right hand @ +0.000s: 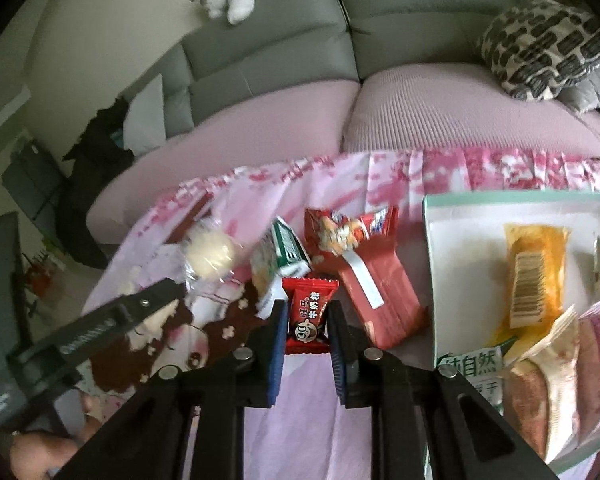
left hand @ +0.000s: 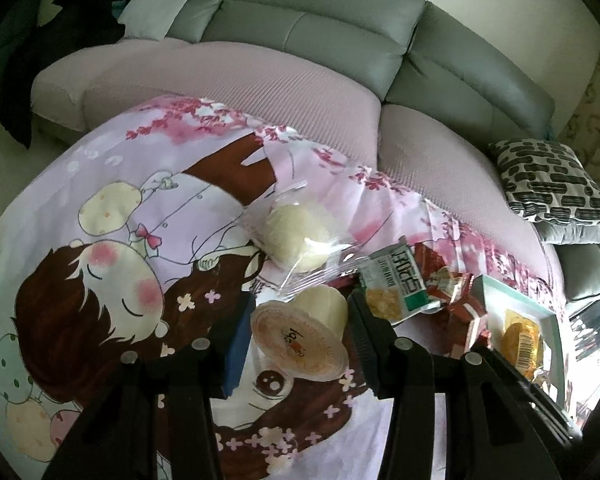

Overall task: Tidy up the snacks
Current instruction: 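Lift and carry the orange-lidded cake and red candy over the white tray with both tools, then open both tools to drop the cake and red candy into the tray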

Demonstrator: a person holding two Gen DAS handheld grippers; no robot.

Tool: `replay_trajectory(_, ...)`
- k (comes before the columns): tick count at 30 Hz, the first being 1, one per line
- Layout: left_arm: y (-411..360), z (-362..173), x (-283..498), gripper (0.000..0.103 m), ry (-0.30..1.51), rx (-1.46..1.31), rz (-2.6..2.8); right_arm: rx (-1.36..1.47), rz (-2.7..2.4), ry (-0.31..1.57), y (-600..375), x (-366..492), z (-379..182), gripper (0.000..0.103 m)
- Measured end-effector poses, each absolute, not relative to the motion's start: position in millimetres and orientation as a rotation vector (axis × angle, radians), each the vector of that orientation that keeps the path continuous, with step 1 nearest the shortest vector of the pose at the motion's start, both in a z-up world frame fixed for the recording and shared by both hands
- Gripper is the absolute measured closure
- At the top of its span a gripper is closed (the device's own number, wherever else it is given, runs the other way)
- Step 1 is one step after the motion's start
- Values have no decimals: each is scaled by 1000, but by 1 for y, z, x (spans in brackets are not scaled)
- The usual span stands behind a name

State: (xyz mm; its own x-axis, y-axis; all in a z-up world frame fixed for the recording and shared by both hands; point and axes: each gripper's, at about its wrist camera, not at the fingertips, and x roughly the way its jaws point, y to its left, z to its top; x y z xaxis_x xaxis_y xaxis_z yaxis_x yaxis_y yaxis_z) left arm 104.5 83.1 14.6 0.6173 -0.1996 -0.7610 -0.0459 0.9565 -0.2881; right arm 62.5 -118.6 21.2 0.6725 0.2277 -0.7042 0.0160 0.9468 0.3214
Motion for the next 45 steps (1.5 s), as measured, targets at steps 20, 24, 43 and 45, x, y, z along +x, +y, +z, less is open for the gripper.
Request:
replay_trajectory(20,16,59,88,54,801,-227,-226,439,-15,712,-208,24,53,82)
replay_trajectory(24,-12,67,82,54,783,-193,-282,472,-84,697,-242,11,54,82)
replay_trajectory(43,-143,61,57,63,782,-33,-524,622,-272,705,-346,-32,26,81)
replay_trajectory(45,-135,56,62,63,793,-49,-490,627,-271,711,-349,-32,23,81)
